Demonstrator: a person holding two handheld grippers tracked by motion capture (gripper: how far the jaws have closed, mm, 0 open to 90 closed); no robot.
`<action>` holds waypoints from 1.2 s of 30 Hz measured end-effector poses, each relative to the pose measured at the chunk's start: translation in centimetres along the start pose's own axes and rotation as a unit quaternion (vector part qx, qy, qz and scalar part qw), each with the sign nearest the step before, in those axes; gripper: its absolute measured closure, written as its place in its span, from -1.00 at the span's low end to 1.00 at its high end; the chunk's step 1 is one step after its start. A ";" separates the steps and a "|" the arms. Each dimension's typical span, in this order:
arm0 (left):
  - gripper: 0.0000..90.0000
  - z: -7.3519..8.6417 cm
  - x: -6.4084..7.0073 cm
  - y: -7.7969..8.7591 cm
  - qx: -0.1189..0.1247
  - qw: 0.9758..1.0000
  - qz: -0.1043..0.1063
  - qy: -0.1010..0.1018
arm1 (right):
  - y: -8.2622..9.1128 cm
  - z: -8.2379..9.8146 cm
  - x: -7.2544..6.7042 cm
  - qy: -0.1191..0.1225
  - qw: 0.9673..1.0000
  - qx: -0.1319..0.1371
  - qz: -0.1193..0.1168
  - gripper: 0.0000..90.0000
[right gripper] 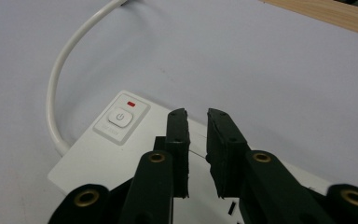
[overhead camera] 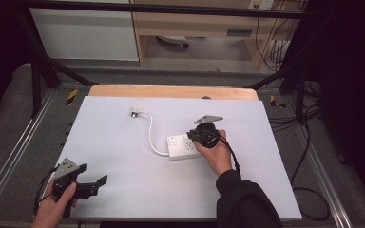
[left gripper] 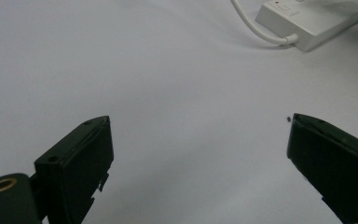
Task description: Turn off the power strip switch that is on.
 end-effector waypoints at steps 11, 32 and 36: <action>-0.84 0.0 0.0 0.0 -0.001 1.000 0.000 -0.001 | 1.1 -0.5 0.6 -0.034 0.999 0.017 0.008 -0.49; -0.84 0.1 -0.1 0.0 -0.001 1.000 -0.003 0.001 | 6.4 -0.4 3.0 -0.038 0.996 0.072 0.023 -0.91; -0.84 0.0 0.0 0.0 0.000 1.000 -0.003 0.000 | 7.6 0.4 3.7 -0.040 0.996 0.079 0.030 -0.93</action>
Point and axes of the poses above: each handheld gripper's, and its own axes: y roughly backward along the jaws, z roughly out of its underside, x roughly to its right, the point moved 5 cm from there along -y, roughly forward along the jaws, and after that the axes turned 7 degrees about -x, right-handed, at the moved point
